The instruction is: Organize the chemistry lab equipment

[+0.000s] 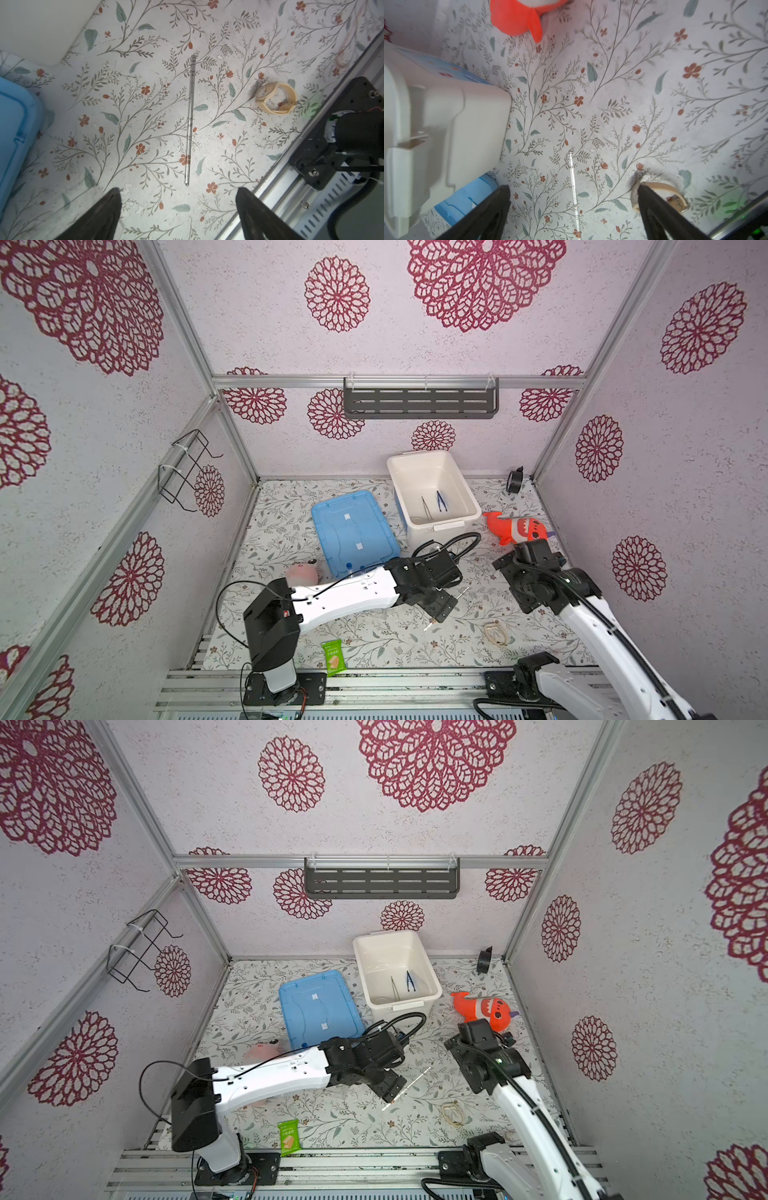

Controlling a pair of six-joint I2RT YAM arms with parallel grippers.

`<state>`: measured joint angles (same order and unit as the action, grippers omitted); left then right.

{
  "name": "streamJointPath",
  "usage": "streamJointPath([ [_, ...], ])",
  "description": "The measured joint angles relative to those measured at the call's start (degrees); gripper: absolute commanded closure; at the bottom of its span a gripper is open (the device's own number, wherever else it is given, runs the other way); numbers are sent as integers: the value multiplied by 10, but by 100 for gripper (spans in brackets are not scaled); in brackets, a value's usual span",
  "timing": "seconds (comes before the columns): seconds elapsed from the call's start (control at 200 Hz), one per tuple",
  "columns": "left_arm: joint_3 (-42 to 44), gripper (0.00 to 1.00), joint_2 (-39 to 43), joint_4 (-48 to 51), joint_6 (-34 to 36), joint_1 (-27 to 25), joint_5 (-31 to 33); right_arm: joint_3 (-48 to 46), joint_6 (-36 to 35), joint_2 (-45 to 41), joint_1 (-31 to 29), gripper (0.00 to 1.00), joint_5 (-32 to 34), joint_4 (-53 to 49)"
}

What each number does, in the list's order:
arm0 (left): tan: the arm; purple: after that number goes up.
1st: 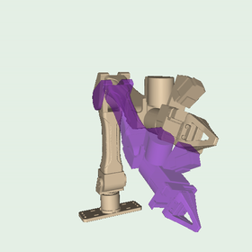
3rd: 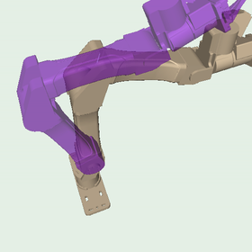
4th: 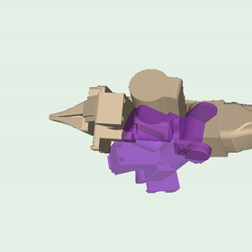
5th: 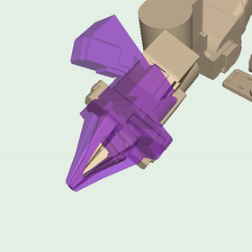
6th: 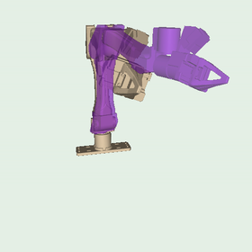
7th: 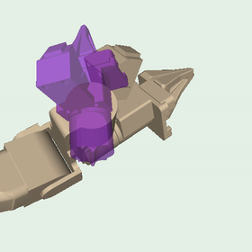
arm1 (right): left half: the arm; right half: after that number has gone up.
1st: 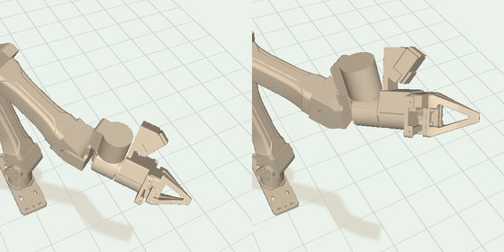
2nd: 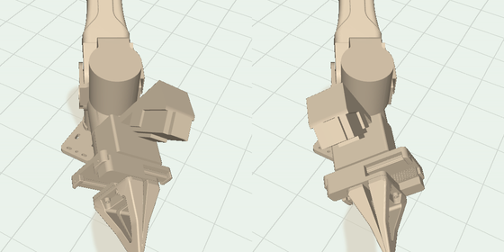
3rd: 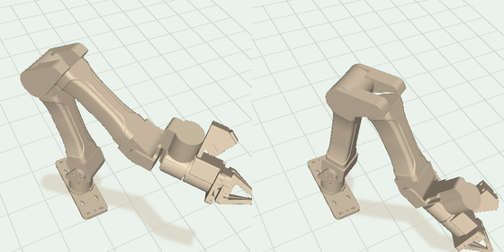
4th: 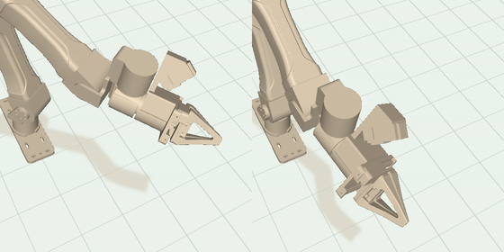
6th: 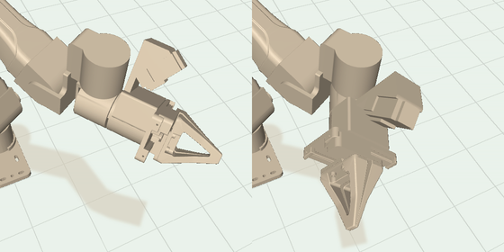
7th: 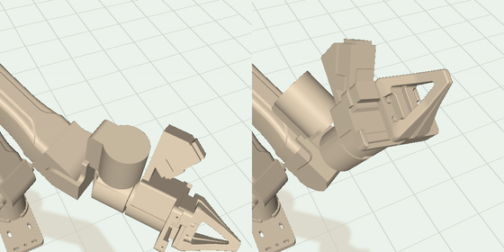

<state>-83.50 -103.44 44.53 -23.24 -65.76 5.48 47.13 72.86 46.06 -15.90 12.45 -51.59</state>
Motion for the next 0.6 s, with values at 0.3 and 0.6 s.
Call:
streamJointPath([
  [0.3,-135,25,-190,100,17,0,-17,-39,-28,-32,48,1,23,-93],
  [0.6,-283,43,-304,201,35,9,-70,-20,-80,4,85,1,25,-129],
])
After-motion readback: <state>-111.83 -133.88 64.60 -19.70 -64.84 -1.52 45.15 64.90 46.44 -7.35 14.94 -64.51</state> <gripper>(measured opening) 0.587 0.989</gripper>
